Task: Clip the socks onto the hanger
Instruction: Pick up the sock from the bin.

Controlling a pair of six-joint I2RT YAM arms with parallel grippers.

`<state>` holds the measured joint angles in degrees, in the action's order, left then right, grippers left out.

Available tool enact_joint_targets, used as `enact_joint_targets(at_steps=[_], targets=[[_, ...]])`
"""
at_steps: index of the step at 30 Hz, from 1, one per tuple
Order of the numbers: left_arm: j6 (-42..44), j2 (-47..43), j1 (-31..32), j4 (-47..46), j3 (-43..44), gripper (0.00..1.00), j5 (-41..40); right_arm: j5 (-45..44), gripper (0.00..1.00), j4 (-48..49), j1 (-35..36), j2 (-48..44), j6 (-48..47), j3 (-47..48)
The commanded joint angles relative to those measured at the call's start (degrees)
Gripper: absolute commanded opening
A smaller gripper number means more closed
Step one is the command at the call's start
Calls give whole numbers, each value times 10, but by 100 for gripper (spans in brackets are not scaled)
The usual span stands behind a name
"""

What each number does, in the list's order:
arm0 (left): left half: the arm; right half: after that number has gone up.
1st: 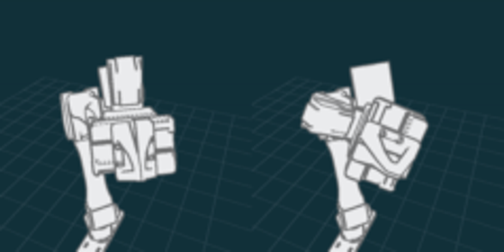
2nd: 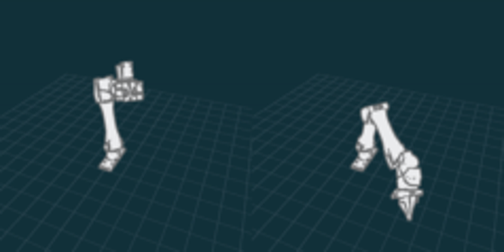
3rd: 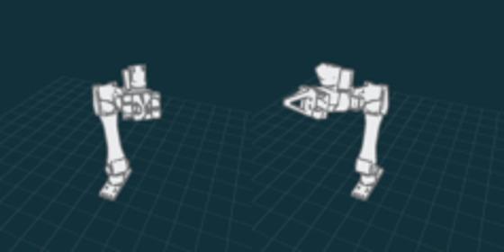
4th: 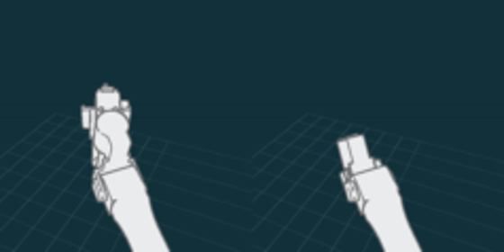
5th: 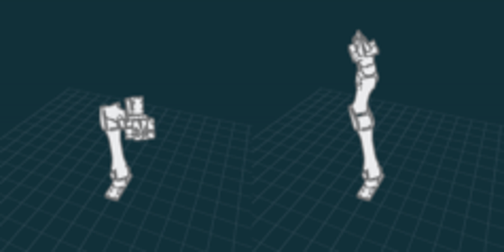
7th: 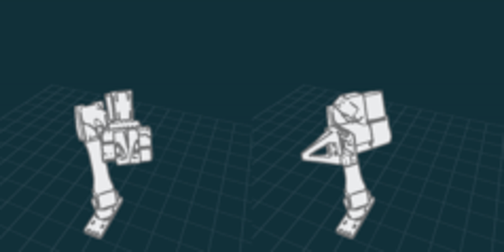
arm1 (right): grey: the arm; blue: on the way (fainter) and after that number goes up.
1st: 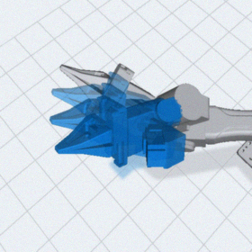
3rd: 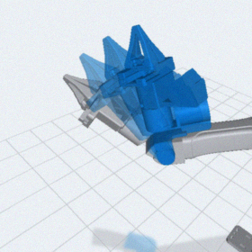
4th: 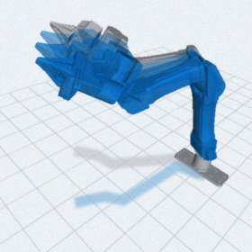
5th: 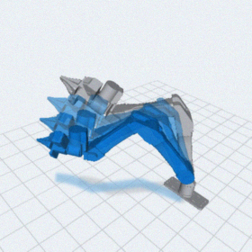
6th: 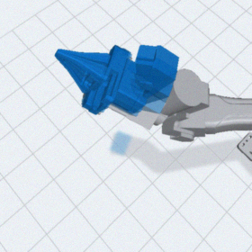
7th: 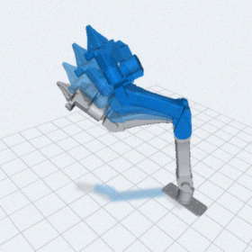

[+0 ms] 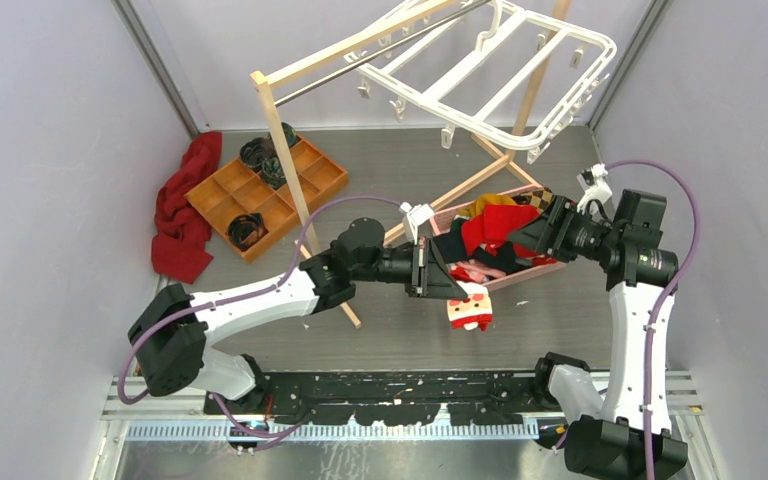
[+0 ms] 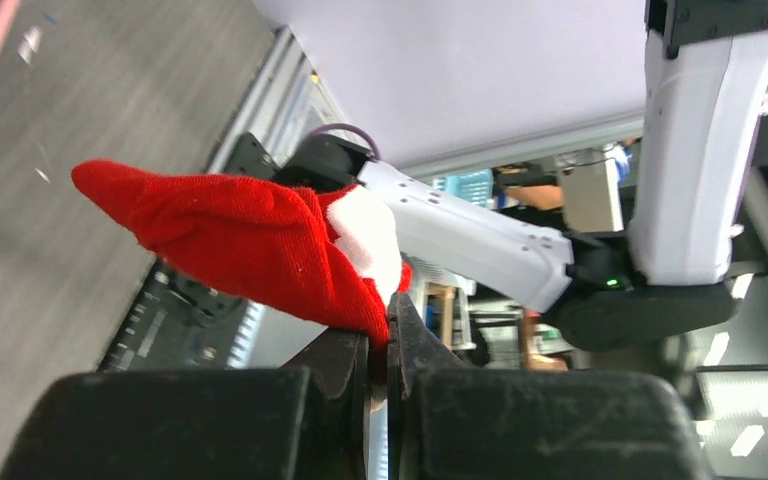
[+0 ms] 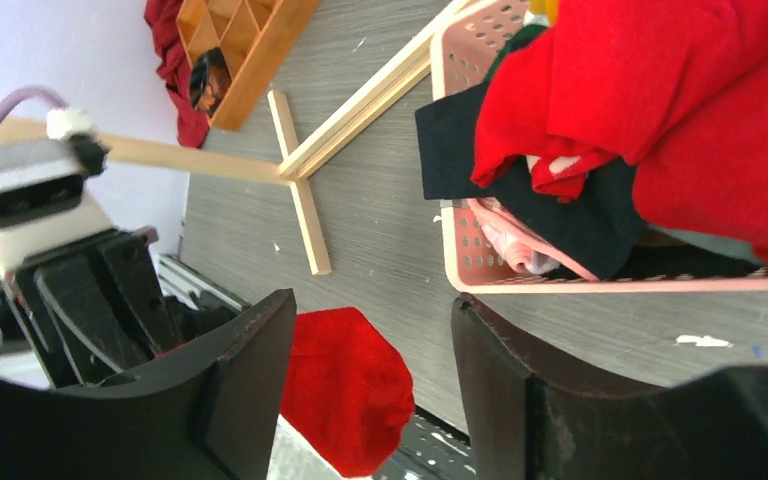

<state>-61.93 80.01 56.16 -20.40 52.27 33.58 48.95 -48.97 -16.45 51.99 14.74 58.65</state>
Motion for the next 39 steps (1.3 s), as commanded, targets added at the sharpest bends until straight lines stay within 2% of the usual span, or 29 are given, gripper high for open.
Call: enact_joint_targets(at_steps=[1,4,8,9,16,21,28,32,39], targets=[[-128,-14,-9,2,5,0,32,66,66,-83,4,-17,-199,57],[-161,-20,-9,17,1,0,18,136,72,-208,4,-24,-413,82],[-228,-22,-9,-22,-25,0,-17,193,89,-474,4,-26,-827,109],[-241,-22,-8,-36,-33,0,-27,198,91,-497,4,-26,-899,110],[-371,9,-9,-96,-72,0,-77,233,95,-504,17,-35,-981,102],[-462,58,-8,-217,-86,0,-97,233,100,-505,51,-63,-1026,65],[-498,105,-7,-265,-66,0,-89,210,99,-505,63,-87,-1092,27],[-500,117,-5,-271,-53,0,-77,176,88,-492,63,-82,-1110,23],[-501,117,2,-272,-46,0,-77,172,74,-438,64,-78,-1110,7]])
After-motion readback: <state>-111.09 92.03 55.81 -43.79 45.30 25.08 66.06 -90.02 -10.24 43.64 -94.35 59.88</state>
